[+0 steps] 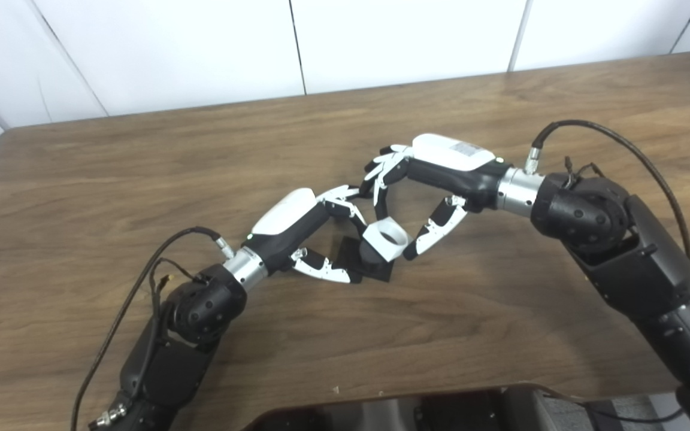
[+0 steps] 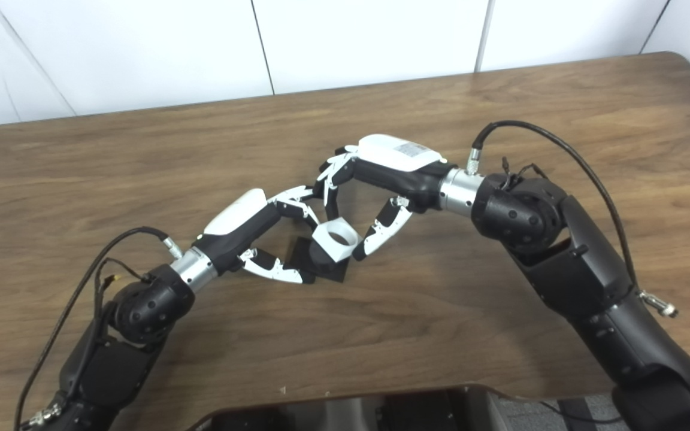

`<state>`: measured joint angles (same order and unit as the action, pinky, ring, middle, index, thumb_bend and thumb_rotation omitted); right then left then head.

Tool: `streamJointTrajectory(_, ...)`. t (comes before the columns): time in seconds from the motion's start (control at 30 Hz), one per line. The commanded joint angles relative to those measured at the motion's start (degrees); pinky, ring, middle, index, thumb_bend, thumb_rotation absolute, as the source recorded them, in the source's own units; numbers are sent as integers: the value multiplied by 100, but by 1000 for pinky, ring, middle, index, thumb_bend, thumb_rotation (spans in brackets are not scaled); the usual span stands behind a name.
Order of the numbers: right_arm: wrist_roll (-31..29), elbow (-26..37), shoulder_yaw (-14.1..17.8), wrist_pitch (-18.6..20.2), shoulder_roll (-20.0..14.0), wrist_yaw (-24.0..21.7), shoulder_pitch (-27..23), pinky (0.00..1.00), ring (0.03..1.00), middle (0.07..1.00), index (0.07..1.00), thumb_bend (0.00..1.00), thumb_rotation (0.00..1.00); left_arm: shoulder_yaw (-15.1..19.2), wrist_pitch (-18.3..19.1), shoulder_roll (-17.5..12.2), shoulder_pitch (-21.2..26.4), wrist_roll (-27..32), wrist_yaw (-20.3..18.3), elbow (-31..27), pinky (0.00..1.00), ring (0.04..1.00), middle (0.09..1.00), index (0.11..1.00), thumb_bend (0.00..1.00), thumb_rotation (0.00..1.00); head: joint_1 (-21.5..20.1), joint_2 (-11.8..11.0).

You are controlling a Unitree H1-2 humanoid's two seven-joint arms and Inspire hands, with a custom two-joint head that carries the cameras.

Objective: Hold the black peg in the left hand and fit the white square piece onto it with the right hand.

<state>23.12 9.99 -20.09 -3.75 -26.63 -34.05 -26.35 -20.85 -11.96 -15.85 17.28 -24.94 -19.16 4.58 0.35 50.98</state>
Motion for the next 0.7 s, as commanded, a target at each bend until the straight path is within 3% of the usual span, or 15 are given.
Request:
streamJointTrajectory(0.0, -24, 46, 64, -56, -20, 42, -121, 976, 892, 783, 479, 520, 137, 0, 163, -99, 58, -48, -106, -18, 814, 954, 915, 497, 513, 90, 8, -1)
streamJointTrajectory(0.67, -5, 164, -52, 0, 226, 21, -177, 996, 904, 793, 479, 519, 139, -34, 137, -28, 92, -113, -44, 50, 800, 947, 913, 497, 515, 88, 75, -23)
